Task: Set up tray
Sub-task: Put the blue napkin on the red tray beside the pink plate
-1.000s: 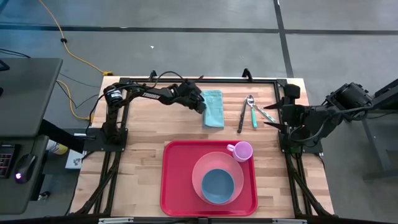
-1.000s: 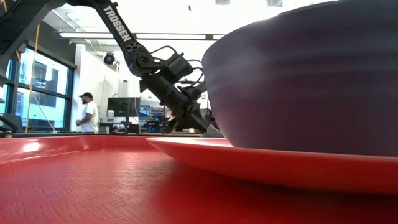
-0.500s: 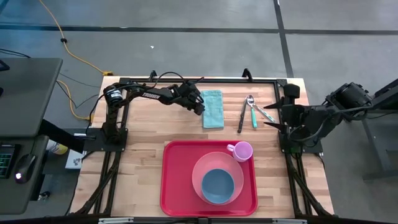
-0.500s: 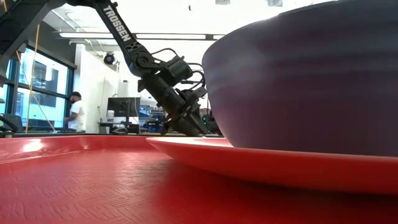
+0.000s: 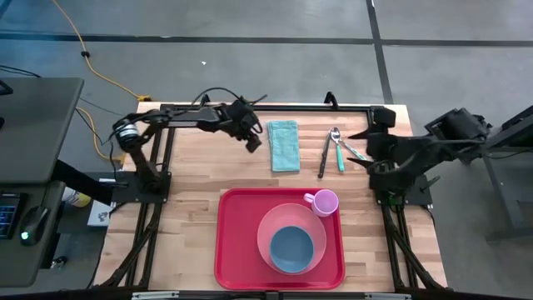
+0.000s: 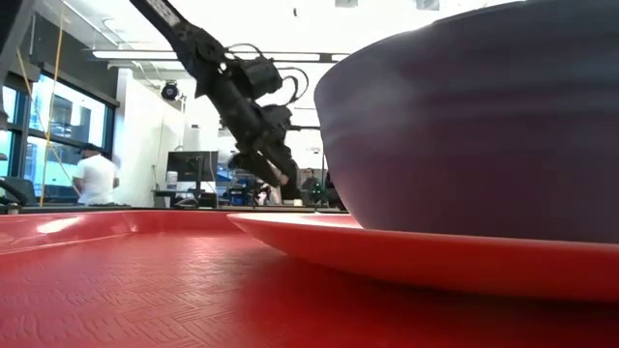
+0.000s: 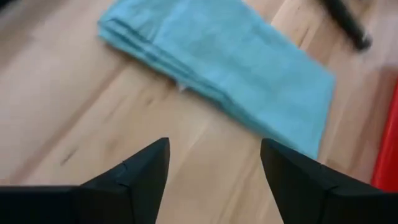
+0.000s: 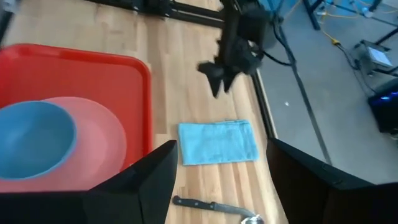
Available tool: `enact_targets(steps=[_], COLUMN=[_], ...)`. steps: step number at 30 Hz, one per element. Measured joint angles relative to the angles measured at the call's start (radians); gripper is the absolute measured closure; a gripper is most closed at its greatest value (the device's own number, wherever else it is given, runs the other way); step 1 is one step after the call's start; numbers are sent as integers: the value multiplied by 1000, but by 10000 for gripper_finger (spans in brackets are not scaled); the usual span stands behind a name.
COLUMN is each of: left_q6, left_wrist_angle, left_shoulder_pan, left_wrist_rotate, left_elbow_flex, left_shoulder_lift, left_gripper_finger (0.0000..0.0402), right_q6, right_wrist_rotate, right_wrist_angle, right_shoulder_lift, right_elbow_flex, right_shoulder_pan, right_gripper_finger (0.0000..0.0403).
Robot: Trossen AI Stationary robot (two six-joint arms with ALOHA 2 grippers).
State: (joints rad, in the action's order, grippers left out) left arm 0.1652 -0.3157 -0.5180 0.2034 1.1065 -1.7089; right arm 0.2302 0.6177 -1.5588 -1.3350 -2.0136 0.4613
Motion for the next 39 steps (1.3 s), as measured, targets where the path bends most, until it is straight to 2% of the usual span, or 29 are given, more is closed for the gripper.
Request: enact_targets(steps=[4, 7, 11, 16, 25, 27, 29, 34, 39], left_q6=[-90, -130, -184, -248, -293, -292, -290, -255, -207], left_wrist_angle=[-136, -195, -245, -308, -534, -544, -551, -544, -547], left_shoulder_pan=[2, 12, 47, 95, 246, 289, 329, 419, 483], left_wrist_rotate=[-75, -125, -176, -238, -546, -604, -647, -679, -688], left_elbow_flex=[0, 0, 0, 0, -2, -7, -27, -91, -150], left_shoulder_lift=[113, 188, 271, 370, 612, 677, 743, 898, 988], left_gripper_finger=[125, 132, 135, 131, 131, 131, 131, 133, 133], right_q6=[-78, -139, -181, -190, -142, -116, -86, -11, 75], right_wrist_rotate=[-10, -56, -182, -357, -559, -579, -643, -876, -917], right_wrist_angle=[62, 136, 195, 158, 229, 254, 304, 651, 920], right_shoulder_lift=[-60, -120, -211, -300, -262, -249, -235, -163, -109], right_elbow_flex=[0, 0, 0, 1, 4, 63, 179, 518, 793], right_shoulder_pan=[-83, -183, -341, -554, -938, -1002, -1061, -1156, -1171], right_gripper_finger=[175, 175, 175, 175, 175, 175, 175, 175, 175])
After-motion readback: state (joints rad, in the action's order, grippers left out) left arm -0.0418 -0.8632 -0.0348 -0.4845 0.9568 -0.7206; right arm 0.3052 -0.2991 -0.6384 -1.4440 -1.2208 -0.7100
